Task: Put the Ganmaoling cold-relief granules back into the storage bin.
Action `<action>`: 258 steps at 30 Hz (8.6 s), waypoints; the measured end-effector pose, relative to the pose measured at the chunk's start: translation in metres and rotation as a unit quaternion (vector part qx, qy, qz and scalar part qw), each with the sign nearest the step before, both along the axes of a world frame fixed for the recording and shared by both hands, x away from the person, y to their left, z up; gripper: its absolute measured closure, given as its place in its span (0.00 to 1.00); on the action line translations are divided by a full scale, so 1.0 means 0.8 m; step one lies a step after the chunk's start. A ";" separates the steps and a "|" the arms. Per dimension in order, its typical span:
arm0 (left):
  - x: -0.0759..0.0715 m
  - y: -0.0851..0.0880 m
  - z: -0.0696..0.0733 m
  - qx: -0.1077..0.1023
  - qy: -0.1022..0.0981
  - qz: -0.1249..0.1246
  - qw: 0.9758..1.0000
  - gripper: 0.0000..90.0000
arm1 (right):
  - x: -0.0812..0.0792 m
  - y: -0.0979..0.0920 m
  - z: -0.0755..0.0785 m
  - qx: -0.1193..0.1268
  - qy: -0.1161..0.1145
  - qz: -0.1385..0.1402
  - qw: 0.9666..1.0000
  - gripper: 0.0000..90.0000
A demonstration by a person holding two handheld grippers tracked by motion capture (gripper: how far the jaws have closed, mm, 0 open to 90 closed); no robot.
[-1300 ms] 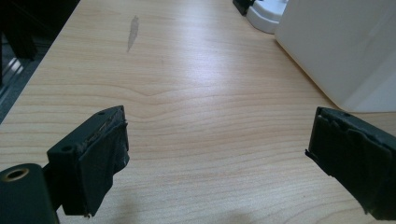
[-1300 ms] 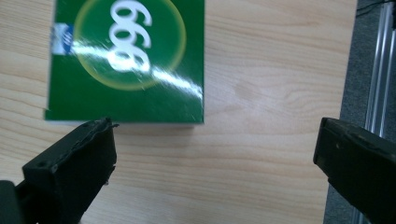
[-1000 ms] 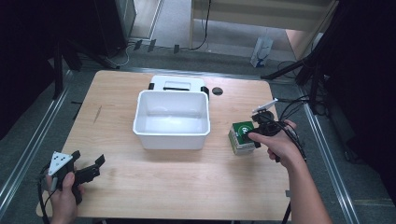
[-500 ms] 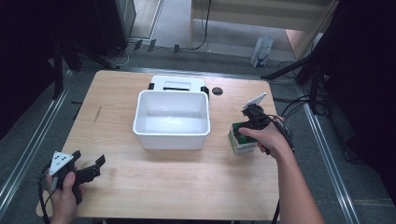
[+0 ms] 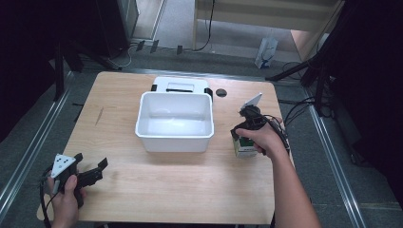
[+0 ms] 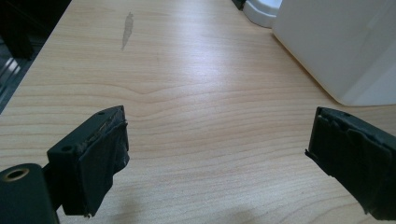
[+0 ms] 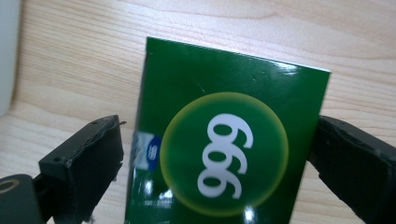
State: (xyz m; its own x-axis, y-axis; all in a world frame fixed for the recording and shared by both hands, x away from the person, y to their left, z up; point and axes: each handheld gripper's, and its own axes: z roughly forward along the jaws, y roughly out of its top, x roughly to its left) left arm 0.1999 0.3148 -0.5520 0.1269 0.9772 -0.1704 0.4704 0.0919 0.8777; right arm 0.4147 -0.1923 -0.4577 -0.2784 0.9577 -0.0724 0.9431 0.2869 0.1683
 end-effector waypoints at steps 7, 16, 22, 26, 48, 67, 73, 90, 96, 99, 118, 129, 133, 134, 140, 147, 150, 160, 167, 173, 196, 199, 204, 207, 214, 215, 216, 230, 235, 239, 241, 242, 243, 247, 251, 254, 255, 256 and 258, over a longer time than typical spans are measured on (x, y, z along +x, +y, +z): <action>0.000 0.000 0.000 0.000 0.001 -0.001 1.000 0.06 | 0.006 0.001 -0.015 -0.019 0.017 -0.005 1.000 0.08; 0.001 0.000 0.000 -0.001 0.002 -0.002 1.000 0.06 | 0.006 -0.001 -0.014 -0.013 0.020 0.039 0.999 0.17; 0.001 0.000 0.000 0.000 0.002 -0.003 1.000 0.06 | 0.007 -0.004 0.001 -0.019 0.018 0.114 0.993 0.18; 0.001 0.000 0.000 0.000 0.002 -0.002 1.000 0.06 | 0.008 -0.001 0.015 -0.015 0.019 0.157 0.987 0.18; 0.001 0.000 0.000 0.000 0.002 -0.002 1.000 0.06 | 0.004 0.031 0.117 -0.012 -0.038 0.321 0.946 0.18; 0.000 0.001 0.000 -0.004 0.001 -0.004 1.000 0.06 | 0.002 0.096 0.174 -0.019 -0.064 0.426 0.902 0.18; 0.000 0.002 0.000 -0.005 0.002 -0.004 1.000 0.06 | 0.002 0.125 0.175 -0.014 -0.069 0.452 0.889 0.18; 0.000 0.003 0.000 -0.008 -0.001 -0.005 1.000 0.06 | 0.005 0.191 0.156 -0.011 -0.069 0.508 0.859 0.18; -0.001 0.003 0.000 -0.011 -0.003 -0.005 1.000 0.06 | 0.010 0.199 0.138 -0.021 -0.063 0.530 0.845 0.18; -0.001 0.003 0.000 -0.012 -0.003 -0.005 1.000 0.06 | 0.010 0.200 0.137 -0.017 -0.067 0.534 0.842 0.18; -0.001 0.004 0.000 -0.013 -0.005 -0.004 1.000 0.06 | 0.007 0.198 0.104 -0.012 -0.061 0.576 0.815 0.18; -0.002 0.004 -0.001 -0.015 -0.006 -0.003 1.000 0.06 | 0.014 0.195 0.072 0.006 -0.062 0.583 0.810 0.18; -0.002 0.004 -0.001 -0.015 -0.006 -0.003 1.000 0.06 | 0.016 0.197 0.059 0.004 -0.051 0.585 0.810 0.18; -0.002 0.004 0.000 -0.015 -0.006 -0.004 1.000 0.06 | 0.017 0.198 0.053 0.005 -0.047 0.582 0.812 0.18; -0.002 0.005 -0.001 -0.017 -0.006 -0.004 1.000 0.06 | 0.023 0.199 0.038 0.012 -0.034 0.574 0.818 0.18; -0.002 0.005 -0.001 -0.016 -0.005 -0.004 1.000 0.06 | 0.029 0.204 0.019 0.006 -0.013 0.562 0.827 0.18; -0.002 0.005 -0.001 -0.018 -0.006 -0.005 1.000 0.06 | 0.031 0.206 0.011 0.003 -0.006 0.545 0.838 0.17; -0.002 0.005 -0.001 -0.019 -0.006 -0.005 1.000 0.06 | 0.033 0.207 0.017 0.005 -0.007 0.523 0.852 0.08; -0.002 0.005 -0.001 -0.018 -0.006 -0.004 1.000 0.06 | 0.039 0.203 0.045 0.028 -0.027 0.471 0.881 0.01; -0.002 0.005 -0.001 -0.017 -0.005 -0.004 1.000 0.06 | 0.034 0.195 0.065 0.037 -0.044 0.471 0.880 0.00; -0.001 0.001 0.000 -0.003 -0.001 -0.008 1.000 0.06 | 0.006 0.103 0.103 0.024 -0.100 0.400 0.911 0.00; -0.001 0.002 0.000 -0.005 0.000 -0.008 1.000 0.06 | 0.003 0.084 0.098 0.019 -0.101 0.382 0.919 0.00; -0.001 0.002 0.000 -0.006 -0.001 -0.007 1.000 0.06 | -0.006 0.057 0.086 0.021 -0.105 0.358 0.928 0.00; -0.001 0.002 0.000 -0.005 0.000 -0.007 1.000 0.06 | -0.010 0.041 0.079 0.024 -0.105 0.341 0.934 0.00; -0.001 0.002 0.000 -0.005 0.000 -0.006 1.000 0.06 | -0.025 0.009 0.062 0.028 -0.112 0.300 0.947 0.00; -0.001 0.002 0.000 -0.006 -0.001 -0.006 1.000 0.06 | -0.027 0.005 0.060 0.029 -0.115 0.295 0.948 0.00; -0.001 0.003 0.000 -0.006 0.000 -0.007 1.000 0.06 | -0.030 0.001 0.057 0.032 -0.117 0.291 0.949 0.00; -0.001 0.002 0.000 -0.009 -0.002 -0.002 1.000 0.06 | -0.067 -0.064 -0.001 0.075 -0.126 0.161 0.976 0.00; -0.001 0.002 0.000 -0.009 -0.002 -0.001 1.000 0.06 | -0.082 -0.087 -0.020 0.093 -0.145 0.127 0.977 0.00; -0.001 0.002 0.000 -0.009 -0.002 0.000 1.000 0.06 | -0.095 -0.103 -0.032 0.089 -0.166 0.102 0.977 0.00; -0.001 0.003 0.000 -0.009 -0.003 0.000 1.000 0.06 | -0.102 -0.111 -0.039 0.097 -0.176 0.086 0.976 0.00; -0.002 0.002 0.000 -0.009 -0.002 0.000 1.000 0.06 | -0.106 -0.115 -0.044 0.101 -0.182 0.078 0.975 0.00; -0.002 0.002 0.000 -0.010 -0.001 0.001 1.000 0.06 | -0.110 -0.118 -0.048 0.105 -0.185 0.074 0.974 0.00; -0.002 0.002 0.000 -0.009 -0.002 0.002 1.000 0.06 | -0.128 -0.132 -0.064 0.104 -0.220 0.063 0.968 0.00; -0.003 0.003 0.000 -0.008 -0.003 0.004 1.000 0.06 | -0.149 -0.152 -0.081 0.117 -0.268 0.041 0.956 0.00; -0.003 0.002 0.000 -0.008 -0.003 0.004 1.000 0.06 | -0.156 -0.158 -0.087 0.121 -0.278 0.032 0.952 0.00; -0.003 0.002 0.000 -0.008 -0.003 0.005 1.000 0.06 | -0.161 -0.161 -0.089 0.121 -0.284 0.030 0.951 0.00; -0.003 0.003 0.000 -0.008 -0.003 0.005 1.000 0.06 | -0.172 -0.167 -0.093 0.123 -0.302 0.025 0.945 0.00; -0.003 0.002 0.000 -0.008 -0.002 0.005 1.000 0.06 | -0.179 -0.170 -0.095 0.128 -0.310 0.023 0.942 0.00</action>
